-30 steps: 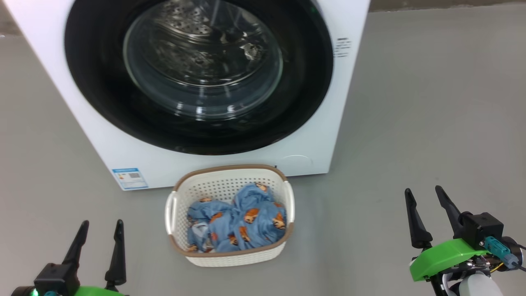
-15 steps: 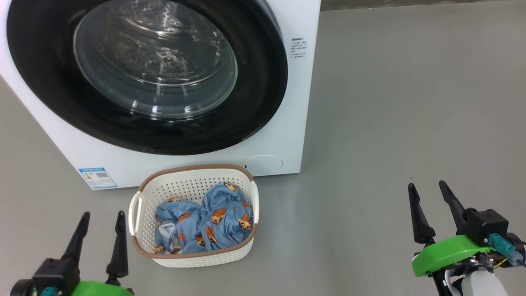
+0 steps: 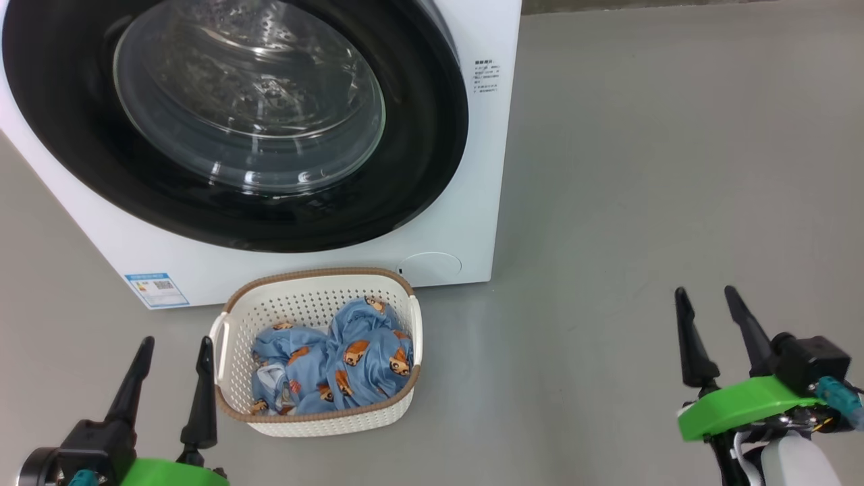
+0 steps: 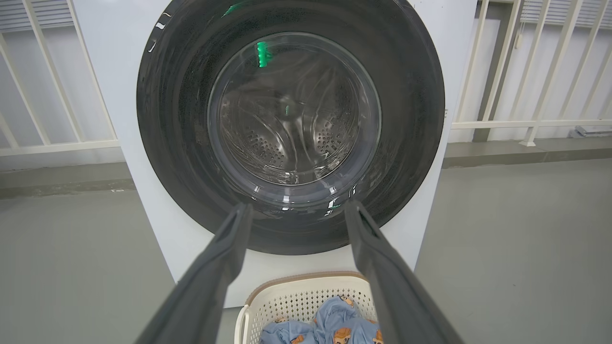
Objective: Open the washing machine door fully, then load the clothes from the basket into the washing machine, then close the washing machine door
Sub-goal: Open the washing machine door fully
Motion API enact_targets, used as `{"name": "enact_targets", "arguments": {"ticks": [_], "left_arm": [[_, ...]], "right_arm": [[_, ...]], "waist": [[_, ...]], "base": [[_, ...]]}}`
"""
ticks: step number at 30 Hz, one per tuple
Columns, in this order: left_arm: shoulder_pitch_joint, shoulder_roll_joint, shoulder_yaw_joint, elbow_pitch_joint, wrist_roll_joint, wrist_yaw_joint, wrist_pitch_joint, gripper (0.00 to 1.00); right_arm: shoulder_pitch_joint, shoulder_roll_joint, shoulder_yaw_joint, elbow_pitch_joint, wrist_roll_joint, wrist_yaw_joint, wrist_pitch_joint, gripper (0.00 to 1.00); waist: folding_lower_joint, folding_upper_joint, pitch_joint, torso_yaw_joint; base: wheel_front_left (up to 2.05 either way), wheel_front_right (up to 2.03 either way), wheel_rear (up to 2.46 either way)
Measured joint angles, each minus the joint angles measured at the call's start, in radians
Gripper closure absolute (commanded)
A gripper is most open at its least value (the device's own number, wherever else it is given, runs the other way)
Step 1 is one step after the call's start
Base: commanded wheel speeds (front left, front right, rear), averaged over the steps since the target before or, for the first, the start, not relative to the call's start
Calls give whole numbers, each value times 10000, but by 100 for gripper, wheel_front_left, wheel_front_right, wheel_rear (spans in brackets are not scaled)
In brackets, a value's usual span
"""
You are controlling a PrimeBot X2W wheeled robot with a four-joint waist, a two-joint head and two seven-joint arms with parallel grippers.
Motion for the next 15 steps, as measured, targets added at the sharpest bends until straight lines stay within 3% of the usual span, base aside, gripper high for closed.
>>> {"name": "enact_targets", "arguments": {"ticks": [10,15], "left_arm": [[180,-17,-13,-476,2,0,0,0],[178,-27,-159,-621,105,0,-2,0]], "right_arm": [[-738,-6,-169,-652,1848,0,0,0],[-1104,-6,-186,-800,3565,0,-42,0]], "waist": [[0,0,279,40],[0,0,521,89]], "base": [[0,0,0],[0,0,0]]}}
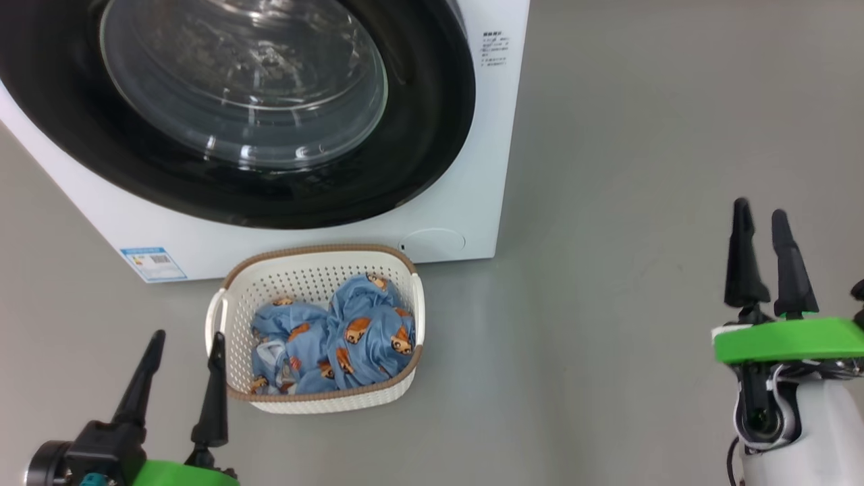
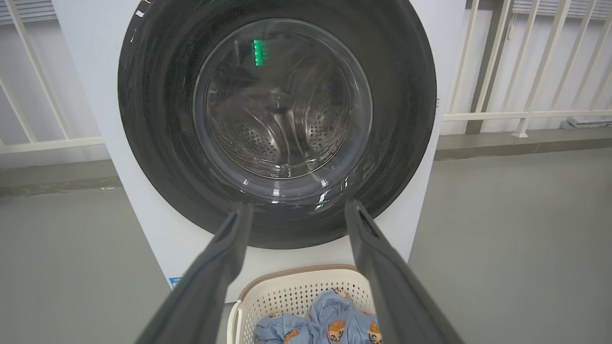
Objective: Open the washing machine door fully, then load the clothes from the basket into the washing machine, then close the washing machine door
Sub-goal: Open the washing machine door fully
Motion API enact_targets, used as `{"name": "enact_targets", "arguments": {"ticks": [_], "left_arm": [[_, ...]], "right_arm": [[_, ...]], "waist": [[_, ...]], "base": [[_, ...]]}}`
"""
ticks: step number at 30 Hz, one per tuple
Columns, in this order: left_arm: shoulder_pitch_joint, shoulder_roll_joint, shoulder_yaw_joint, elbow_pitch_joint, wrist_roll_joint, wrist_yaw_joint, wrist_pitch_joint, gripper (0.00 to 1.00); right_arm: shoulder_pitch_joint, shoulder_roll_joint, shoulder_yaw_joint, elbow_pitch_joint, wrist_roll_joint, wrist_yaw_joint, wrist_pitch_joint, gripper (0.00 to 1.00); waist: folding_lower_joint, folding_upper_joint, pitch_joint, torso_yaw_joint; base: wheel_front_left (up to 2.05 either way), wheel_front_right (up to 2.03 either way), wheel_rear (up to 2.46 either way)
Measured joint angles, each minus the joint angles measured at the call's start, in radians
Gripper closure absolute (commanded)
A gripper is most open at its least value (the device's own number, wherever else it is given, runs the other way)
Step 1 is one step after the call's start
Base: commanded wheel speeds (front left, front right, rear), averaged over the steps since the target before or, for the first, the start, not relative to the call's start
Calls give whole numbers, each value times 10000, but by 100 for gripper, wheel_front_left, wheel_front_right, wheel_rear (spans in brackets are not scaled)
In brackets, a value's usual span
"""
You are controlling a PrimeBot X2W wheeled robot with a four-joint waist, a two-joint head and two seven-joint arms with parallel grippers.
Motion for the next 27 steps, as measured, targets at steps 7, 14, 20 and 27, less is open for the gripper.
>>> {"name": "enact_targets", "arguments": {"ticks": [7,14,20,27], "left_arm": [[-126,-109,-284,-77,2,0,0,0],[-596,-196,-468,-151,0,0,-8,0],[-1038,-318,-639,-236,-10,0,-8,0],[-1315,-449,-721,-374,-77,0,-10,0]], "right_arm": [[-772,-46,-4,295,2527,0,-31,0],[-2073,-468,-4,859,5154,0,439,95],[-3346,-894,-4,1507,6610,0,1457,100],[-4776,-1304,-21,2403,7334,0,2541,100]], "waist": [[0,0,497,123],[0,0,1168,326],[0,0,1853,651],[0,0,2429,1014]], "base": [[0,0,0],[0,0,0],[0,0,0],[0,0,0]]}}
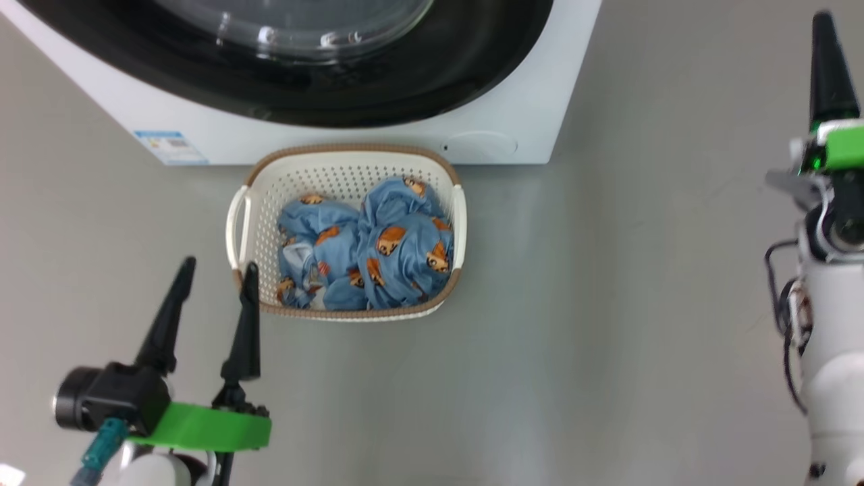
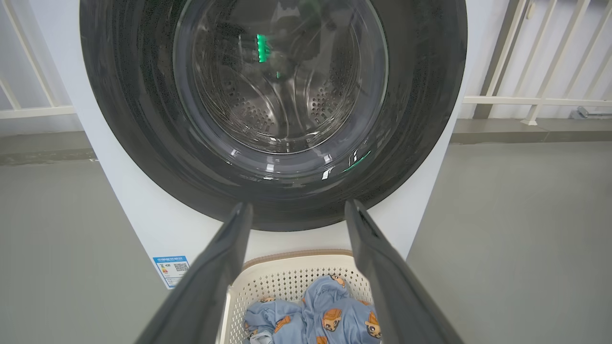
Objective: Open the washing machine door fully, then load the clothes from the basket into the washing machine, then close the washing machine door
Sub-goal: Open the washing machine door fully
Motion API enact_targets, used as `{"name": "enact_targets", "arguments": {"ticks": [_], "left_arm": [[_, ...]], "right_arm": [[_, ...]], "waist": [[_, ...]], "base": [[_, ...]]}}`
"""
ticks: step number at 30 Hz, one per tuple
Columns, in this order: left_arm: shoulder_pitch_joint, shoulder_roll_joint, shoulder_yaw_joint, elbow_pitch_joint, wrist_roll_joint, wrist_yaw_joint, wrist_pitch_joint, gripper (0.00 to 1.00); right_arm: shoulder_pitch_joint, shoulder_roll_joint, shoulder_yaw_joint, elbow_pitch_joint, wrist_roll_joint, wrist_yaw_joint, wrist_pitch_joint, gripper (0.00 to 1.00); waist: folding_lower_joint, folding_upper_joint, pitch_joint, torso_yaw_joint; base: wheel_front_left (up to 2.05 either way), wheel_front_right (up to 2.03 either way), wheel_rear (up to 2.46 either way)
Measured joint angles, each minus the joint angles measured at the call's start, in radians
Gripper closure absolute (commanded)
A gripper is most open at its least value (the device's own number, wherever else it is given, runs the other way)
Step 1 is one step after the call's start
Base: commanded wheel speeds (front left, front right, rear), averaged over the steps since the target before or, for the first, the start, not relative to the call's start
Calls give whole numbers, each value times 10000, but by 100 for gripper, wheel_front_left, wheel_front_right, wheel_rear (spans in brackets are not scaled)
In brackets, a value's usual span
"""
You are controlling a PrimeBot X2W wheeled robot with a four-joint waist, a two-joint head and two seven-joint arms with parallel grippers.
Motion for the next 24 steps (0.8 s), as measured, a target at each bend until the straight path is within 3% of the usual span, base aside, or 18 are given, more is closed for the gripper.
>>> {"name": "enact_targets", "arguments": {"ticks": [6,13,24], "left_arm": [[-454,-107,-35,-336,-13,0,0,0],[-758,-151,-234,-430,-13,0,0,0],[-1076,-171,-562,-483,-318,0,0,0]], "right_arm": [[-1424,-265,113,713,249,0,1241,100],[-2732,-255,368,1555,918,0,3450,100],[-4856,-253,481,2982,454,-2,3875,100]], "waist": [[0,0,529,243],[0,0,1014,530],[0,0,1450,1101]], "base": [[0,0,0],[0,0,0],[0,0,0]]}}
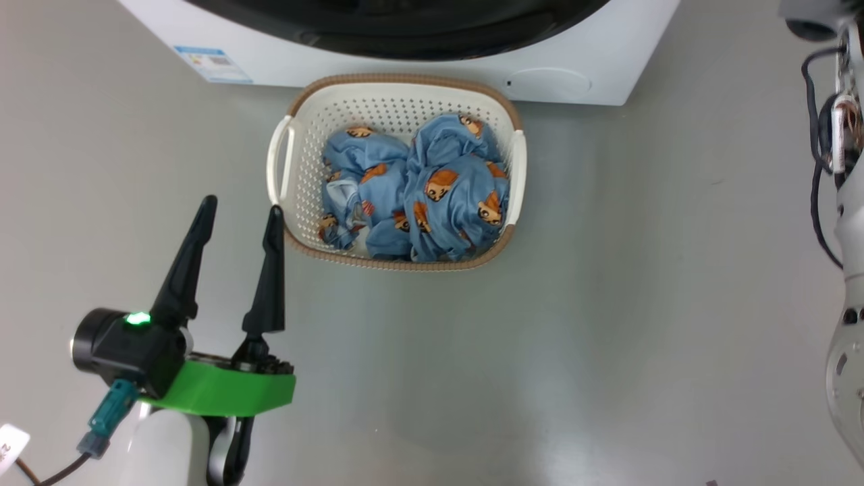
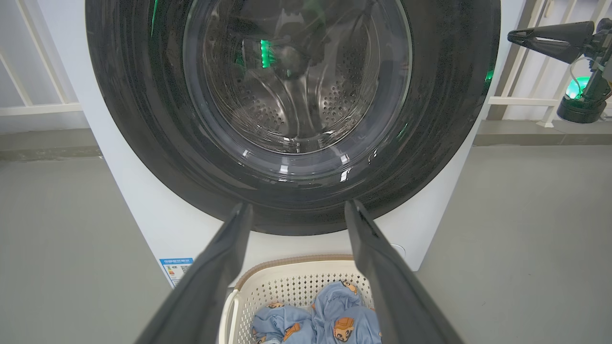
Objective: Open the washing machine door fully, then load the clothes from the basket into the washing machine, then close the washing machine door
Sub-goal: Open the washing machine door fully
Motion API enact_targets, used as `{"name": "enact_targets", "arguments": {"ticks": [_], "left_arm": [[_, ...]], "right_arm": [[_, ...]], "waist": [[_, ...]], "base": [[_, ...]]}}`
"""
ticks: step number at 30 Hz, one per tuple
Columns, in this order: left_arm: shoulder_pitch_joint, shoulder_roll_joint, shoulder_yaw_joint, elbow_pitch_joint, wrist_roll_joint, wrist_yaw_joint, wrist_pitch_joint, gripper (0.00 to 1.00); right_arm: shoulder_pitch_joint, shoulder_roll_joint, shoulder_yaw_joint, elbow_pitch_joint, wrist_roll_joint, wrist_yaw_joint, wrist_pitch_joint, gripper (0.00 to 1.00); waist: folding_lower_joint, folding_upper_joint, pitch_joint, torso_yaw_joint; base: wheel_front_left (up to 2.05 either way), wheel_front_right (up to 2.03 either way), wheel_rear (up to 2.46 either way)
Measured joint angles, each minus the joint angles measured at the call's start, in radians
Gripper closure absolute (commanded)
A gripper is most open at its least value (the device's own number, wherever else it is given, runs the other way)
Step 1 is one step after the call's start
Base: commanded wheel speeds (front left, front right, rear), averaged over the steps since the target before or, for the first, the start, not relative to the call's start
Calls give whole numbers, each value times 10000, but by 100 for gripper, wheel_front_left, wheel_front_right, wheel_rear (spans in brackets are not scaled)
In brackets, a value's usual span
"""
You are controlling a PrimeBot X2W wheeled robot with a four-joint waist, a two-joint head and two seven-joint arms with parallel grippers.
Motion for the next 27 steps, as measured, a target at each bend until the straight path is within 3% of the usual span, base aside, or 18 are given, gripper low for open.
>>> {"name": "enact_targets", "arguments": {"ticks": [17,27], "left_arm": [[-176,-8,-506,13,-502,98,0,0],[-177,-10,-391,8,-500,132,0,0]], "right_arm": [[-1405,109,155,1624,-1035,0,56,100],[-957,-211,491,1026,-863,-88,2220,100]], "waist": [[0,0,422,834],[0,0,198,818]], "base": [[0,0,0],[0,0,0]]}}
